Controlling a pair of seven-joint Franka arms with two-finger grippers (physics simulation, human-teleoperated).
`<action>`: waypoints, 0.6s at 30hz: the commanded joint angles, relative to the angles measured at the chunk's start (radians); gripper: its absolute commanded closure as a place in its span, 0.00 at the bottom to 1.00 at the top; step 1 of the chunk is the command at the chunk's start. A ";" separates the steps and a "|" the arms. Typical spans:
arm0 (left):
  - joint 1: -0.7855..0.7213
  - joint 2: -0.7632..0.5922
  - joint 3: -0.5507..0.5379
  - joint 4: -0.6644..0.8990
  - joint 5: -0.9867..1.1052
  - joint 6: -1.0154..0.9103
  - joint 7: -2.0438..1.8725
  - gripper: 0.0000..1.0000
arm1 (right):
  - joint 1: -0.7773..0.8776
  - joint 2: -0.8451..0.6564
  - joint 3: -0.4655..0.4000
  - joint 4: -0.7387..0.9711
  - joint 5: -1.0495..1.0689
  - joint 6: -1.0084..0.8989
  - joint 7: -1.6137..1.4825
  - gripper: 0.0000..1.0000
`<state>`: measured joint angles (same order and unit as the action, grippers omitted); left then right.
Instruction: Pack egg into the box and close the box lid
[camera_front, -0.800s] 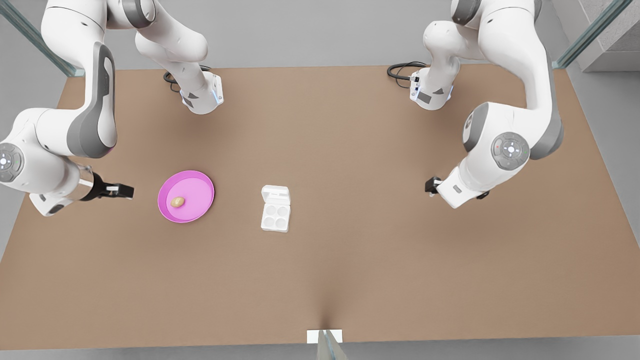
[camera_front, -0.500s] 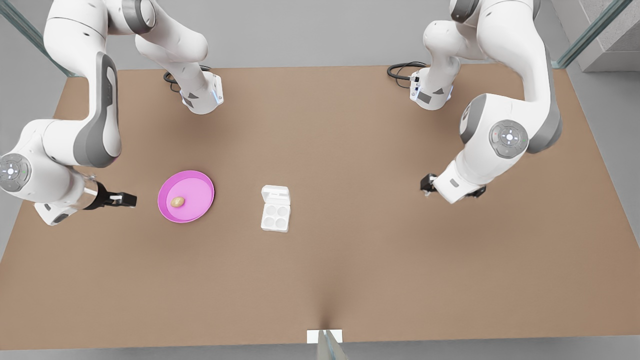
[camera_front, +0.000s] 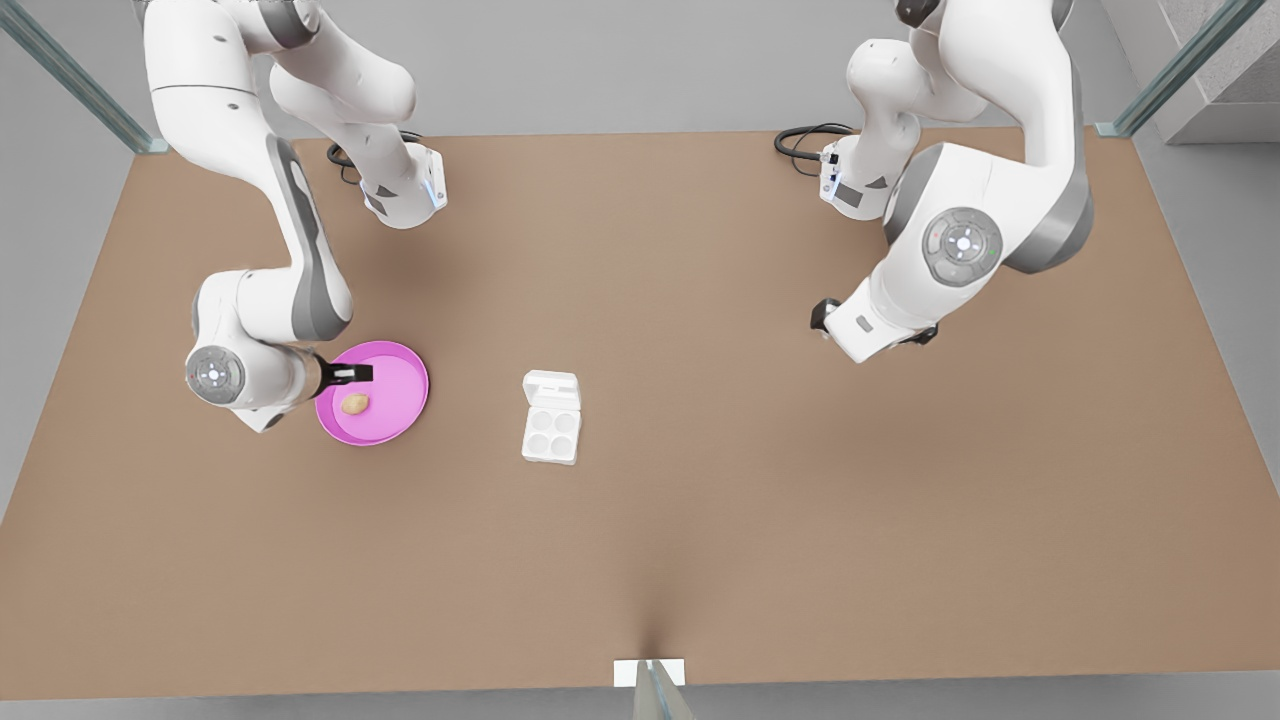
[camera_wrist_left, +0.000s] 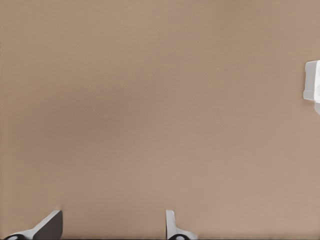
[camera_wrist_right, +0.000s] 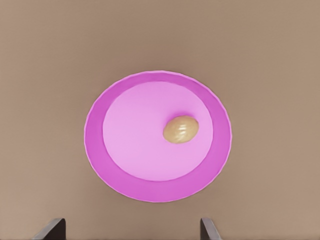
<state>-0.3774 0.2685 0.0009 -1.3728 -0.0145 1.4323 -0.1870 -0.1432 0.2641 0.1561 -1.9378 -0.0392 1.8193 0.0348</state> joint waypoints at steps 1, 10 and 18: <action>-0.005 0.000 -0.001 0.003 -0.001 -0.050 -0.071 0.00 | -0.053 0.052 0.002 -0.017 -0.002 0.238 0.011 0.00; -0.006 0.003 -0.009 0.001 0.019 -0.092 -0.068 0.00 | -0.088 0.214 0.003 -0.017 -0.008 0.538 0.016 0.00; -0.015 0.012 -0.033 -0.005 0.016 -0.064 -0.074 0.00 | -0.079 0.026 0.083 -0.291 -0.002 0.611 0.053 0.00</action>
<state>-0.3888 0.2795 -0.0276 -1.3731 -0.0013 1.3703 -0.2305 -0.2217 0.3036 0.2344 -2.2096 -0.0444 2.3574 0.0560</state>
